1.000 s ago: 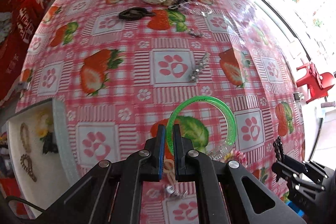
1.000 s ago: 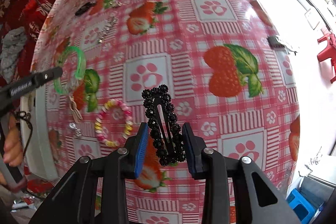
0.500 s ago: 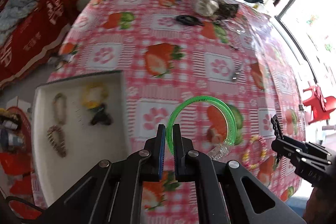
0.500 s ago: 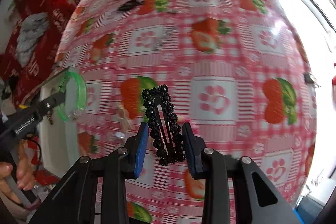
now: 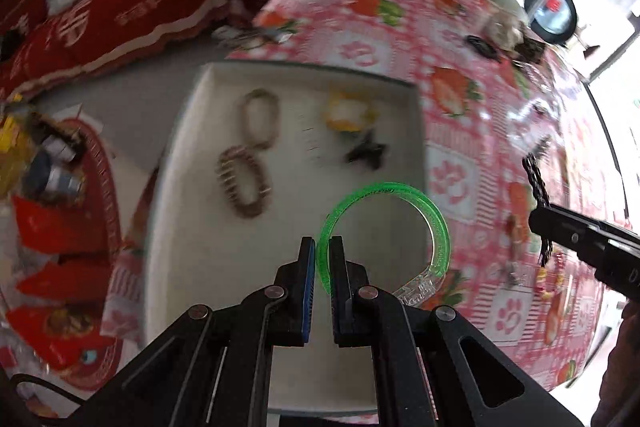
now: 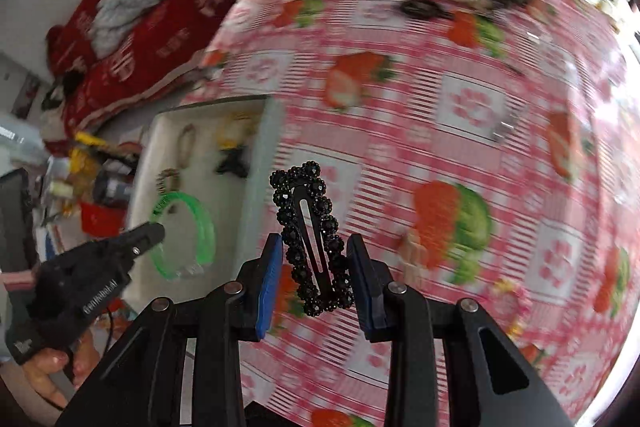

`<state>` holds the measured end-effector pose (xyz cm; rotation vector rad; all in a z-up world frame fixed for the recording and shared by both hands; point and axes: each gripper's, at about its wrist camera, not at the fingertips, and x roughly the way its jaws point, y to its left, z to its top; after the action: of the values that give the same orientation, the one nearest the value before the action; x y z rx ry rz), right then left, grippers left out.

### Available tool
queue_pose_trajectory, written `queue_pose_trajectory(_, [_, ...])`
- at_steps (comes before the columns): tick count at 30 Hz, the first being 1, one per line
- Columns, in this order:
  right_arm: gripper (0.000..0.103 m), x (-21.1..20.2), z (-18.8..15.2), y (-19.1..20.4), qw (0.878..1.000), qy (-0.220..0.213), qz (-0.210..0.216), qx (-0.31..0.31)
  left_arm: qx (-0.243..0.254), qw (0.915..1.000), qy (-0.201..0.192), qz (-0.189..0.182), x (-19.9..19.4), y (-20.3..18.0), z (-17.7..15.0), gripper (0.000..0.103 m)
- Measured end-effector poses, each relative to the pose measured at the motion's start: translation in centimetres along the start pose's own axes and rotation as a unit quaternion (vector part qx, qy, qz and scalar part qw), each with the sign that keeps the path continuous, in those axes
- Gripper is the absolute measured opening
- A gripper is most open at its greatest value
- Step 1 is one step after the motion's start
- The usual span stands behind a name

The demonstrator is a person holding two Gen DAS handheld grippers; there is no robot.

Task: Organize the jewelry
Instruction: 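Carry the beaded clip and green bangle over the white tray with both tools, then open the right tool to drop the beaded clip while the left tool releases the bangle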

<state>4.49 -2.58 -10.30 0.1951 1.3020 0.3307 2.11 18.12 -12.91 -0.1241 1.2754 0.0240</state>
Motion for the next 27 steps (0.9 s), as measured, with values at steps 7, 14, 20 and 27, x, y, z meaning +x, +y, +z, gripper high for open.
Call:
queue_pose_trajectory(7, [0.036, 3.8, 1.4, 5.9, 0.998, 0.030, 0.032, -0.054, -0.037, 0.9989, 0.010, 0.026, 0.9, 4.1, -1.3, 0.013])
queue_pose_trajectory(14, [0.036, 7.9, 2.0, 9.1, 0.994, 0.068, 0.043, -0.077, -0.051, 0.9974, 0.028, 0.043, 2.9, 6.0, -2.4, 0.013])
queue_pose_trajectory(20, [0.036, 10.8, 2.5, 10.3, 0.992, 0.092, 0.044, -0.071, -0.048, 0.9972, 0.029, 0.049, 4.2, 6.5, -2.2, 0.013])
queue_pose_trajectory(27, [0.036, 13.1, 3.5, 10.8, 0.992, 0.103, 0.032, -0.062, -0.052, 0.9970, 0.026, 0.052, 5.2, 7.0, -1.2, 0.013])
